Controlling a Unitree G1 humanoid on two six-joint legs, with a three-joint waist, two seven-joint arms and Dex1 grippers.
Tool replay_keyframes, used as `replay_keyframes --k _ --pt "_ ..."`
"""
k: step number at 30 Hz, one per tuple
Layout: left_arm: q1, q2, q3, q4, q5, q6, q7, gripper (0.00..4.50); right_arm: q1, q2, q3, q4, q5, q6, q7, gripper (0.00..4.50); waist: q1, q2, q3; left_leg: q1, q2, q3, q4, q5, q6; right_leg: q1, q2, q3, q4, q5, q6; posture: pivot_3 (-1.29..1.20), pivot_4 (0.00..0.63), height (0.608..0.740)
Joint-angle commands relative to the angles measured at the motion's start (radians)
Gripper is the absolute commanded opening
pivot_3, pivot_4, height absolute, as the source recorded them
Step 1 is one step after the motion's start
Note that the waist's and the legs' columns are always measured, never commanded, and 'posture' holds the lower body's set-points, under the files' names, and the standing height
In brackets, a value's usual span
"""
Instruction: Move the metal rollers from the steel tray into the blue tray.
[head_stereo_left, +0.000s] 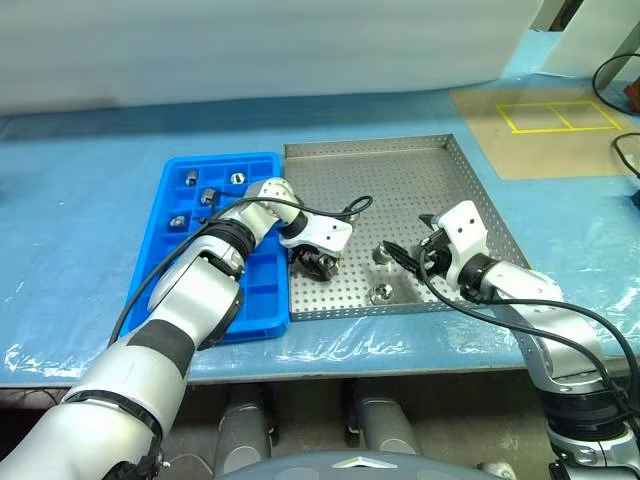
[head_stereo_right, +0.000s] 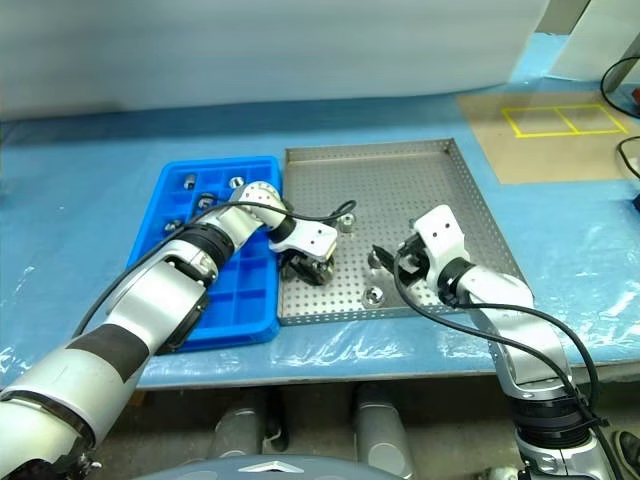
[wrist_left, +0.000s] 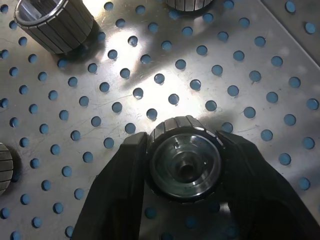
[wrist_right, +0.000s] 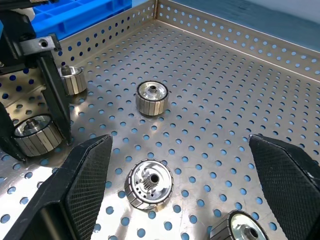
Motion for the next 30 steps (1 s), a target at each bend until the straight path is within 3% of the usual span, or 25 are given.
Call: replay_keyframes --k 1,7,12,16,22,30 --pt "0.029 0.016 0.016 -0.031 -0.020 0.020 -0.017 2.13 -0.034 -0.008 0.005 0.004 -0.006 -0.030 0.015 4.50 0.001 0.000 0.000 0.000 0.000 0.000 0.000 0.000 0.000 0.000 0.000 0.000 0.000 0.000 0.000 -0.46 0.150 0.740" --pt "0.078 0.052 0.101 -0.175 -0.139 0.080 -0.050 2.13 -0.095 0.002 0.031 0.043 0.004 -0.045 0.057 4.50 0.000 0.000 0.000 0.000 0.000 0.000 0.000 0.000 0.000 -0.001 0.000 0.000 0.000 0.000 0.000 -0.40 0.150 0.740" --pt "0.208 0.111 0.231 -0.572 -0.356 0.314 -0.086 2.13 -0.151 0.008 0.053 0.051 0.038 -0.038 0.119 4.50 0.011 0.000 0.000 -0.002 0.001 0.000 -0.003 0.001 -0.001 -0.004 0.000 0.000 0.001 0.000 -0.001 -0.31 0.150 0.740" --pt "0.353 0.201 0.330 -0.843 -0.419 0.453 0.051 2.13 -0.228 0.013 0.091 0.086 0.071 -0.040 0.199 4.50 0.018 0.001 0.001 -0.001 0.001 0.001 -0.004 0.001 -0.001 -0.004 0.000 0.000 0.001 0.000 -0.001 -0.22 0.150 0.740" --pt "0.568 0.278 0.523 -1.209 -0.575 0.816 0.284 2.13 -0.431 0.070 0.186 0.296 0.049 -0.140 0.328 4.50 0.045 0.002 0.001 -0.001 0.003 0.001 -0.004 0.003 -0.005 -0.005 0.001 -0.001 0.004 0.000 -0.002 -0.03 0.150 0.740" --pt "0.872 0.412 0.733 -1.446 -0.621 1.028 0.517 2.13 -0.610 0.221 0.299 0.543 0.022 -0.294 0.491 4.50 0.108 0.002 0.002 -0.002 0.005 0.000 -0.011 0.005 -0.008 -0.008 0.001 -0.004 0.004 -0.002 -0.006 0.20 0.150 0.740"
